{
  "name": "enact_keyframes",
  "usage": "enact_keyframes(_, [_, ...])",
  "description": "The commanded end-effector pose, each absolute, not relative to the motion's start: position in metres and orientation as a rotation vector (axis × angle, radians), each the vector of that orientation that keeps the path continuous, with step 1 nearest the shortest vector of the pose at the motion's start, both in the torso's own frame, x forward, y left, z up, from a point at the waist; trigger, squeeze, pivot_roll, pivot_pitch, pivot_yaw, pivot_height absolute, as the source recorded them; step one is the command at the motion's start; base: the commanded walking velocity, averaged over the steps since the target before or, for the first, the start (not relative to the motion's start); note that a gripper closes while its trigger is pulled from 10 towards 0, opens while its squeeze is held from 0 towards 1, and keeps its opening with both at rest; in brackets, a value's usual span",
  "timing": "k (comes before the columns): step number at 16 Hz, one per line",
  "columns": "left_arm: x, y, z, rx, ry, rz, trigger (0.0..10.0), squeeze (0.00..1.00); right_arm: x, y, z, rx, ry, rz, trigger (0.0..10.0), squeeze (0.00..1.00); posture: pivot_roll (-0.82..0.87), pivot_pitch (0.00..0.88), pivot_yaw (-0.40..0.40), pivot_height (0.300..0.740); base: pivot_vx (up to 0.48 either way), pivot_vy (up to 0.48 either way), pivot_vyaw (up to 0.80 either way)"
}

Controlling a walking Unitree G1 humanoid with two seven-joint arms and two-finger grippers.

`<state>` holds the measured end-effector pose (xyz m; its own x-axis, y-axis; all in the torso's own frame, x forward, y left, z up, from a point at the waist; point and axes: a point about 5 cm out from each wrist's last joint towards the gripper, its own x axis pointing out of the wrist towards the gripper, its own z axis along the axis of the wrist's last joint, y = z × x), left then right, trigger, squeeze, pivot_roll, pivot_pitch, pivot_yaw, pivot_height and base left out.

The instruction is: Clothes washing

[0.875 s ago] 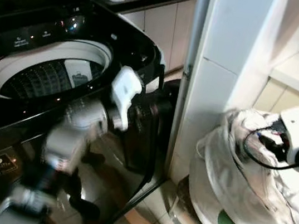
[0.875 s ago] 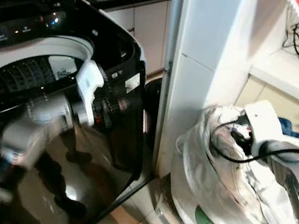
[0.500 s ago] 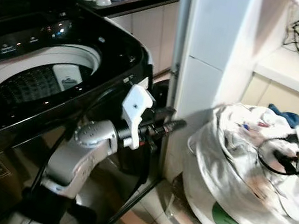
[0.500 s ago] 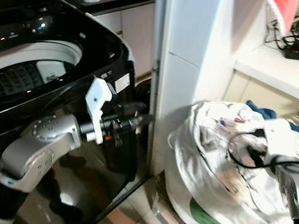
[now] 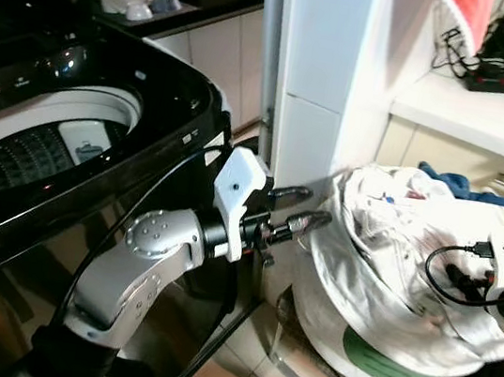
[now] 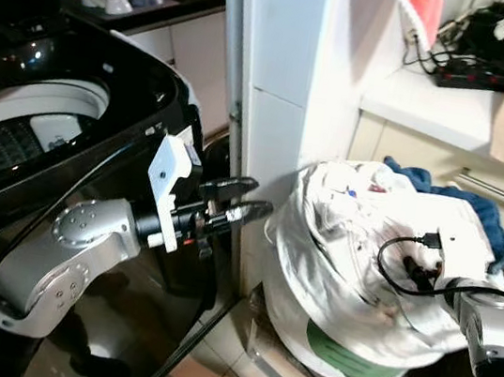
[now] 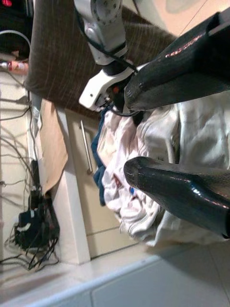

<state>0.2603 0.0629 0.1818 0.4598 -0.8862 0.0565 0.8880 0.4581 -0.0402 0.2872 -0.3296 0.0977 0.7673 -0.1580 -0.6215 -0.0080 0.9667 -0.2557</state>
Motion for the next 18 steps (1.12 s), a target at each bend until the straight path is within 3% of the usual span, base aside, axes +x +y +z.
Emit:
enact_keyframes(1, [0.26, 0.066, 0.186, -0.06, -0.039, -1.09, 10.0, 0.0, 0.29, -0.326, 0.096, -0.255, 0.69, -0.046, 0.0, 0.0, -0.11, 0.0, 0.129, 0.74, 0.0, 0.0, 0.0])
enact_keyframes(8, [0.267, 0.069, 0.183, -0.052, -0.024, -0.988, 10.0, 0.0, 0.294, -0.33, 0.089, -0.269, 0.681, -0.033, 0.0, 0.0, -0.1, 0.0, 0.119, 0.74, 0.0, 0.0, 0.0])
enact_keyframes(9, [0.272, 0.073, 0.185, -0.051, -0.029, -0.902, 10.0, 0.0, 0.302, -0.334, 0.107, -0.318, 0.582, -0.088, 0.0, 0.0, -0.09, 0.0, 0.112, 0.74, 0.0, 0.0, 0.0])
enact_keyframes(10, [0.277, 0.079, 0.188, -0.048, -0.048, -0.788, 10.0, 0.0, 0.31, -0.335, 0.136, -0.354, 0.42, -0.17, 10.0, 0.0, -0.09, 0.0, 0.107, 0.74, 0.0, 0.0, 0.0])
enact_keyframes(12, [0.282, 0.093, 0.187, -0.055, -0.093, -0.6, 10.0, 0.0, 0.312, -0.322, 0.174, -0.359, 0.211, -0.246, 10.0, 0.0, -0.09, 0.0, 0.104, 0.74, 0.0, 0.0, 0.0])
enact_keyframes(13, [0.279, 0.104, 0.181, -0.029, -0.099, -0.501, 10.0, 0.0, 0.304, -0.294, 0.196, -0.331, 0.083, -0.205, 10.0, 0.0, -0.1, 0.003, 0.09, 0.74, 0.0, 0.0, 0.0])
enact_keyframes(16, [0.274, 0.109, 0.18, -0.012, -0.11, -0.467, 10.0, 0.0, 0.293, -0.263, 0.204, -0.256, 0.02, -0.121, 10.0, 0.0, -0.09, 0.005, 0.07, 0.74, 0.0, 0.0, 0.0])
enact_keyframes(18, [0.276, 0.116, 0.187, -0.075, -0.149, -0.374, 10.0, 0.0, 0.281, -0.21, 0.187, -0.216, 0.051, 0.078, 10.0, 0.0, -0.1, 0.002, 0.062, 0.74, 0.129, 0.0, 0.0])
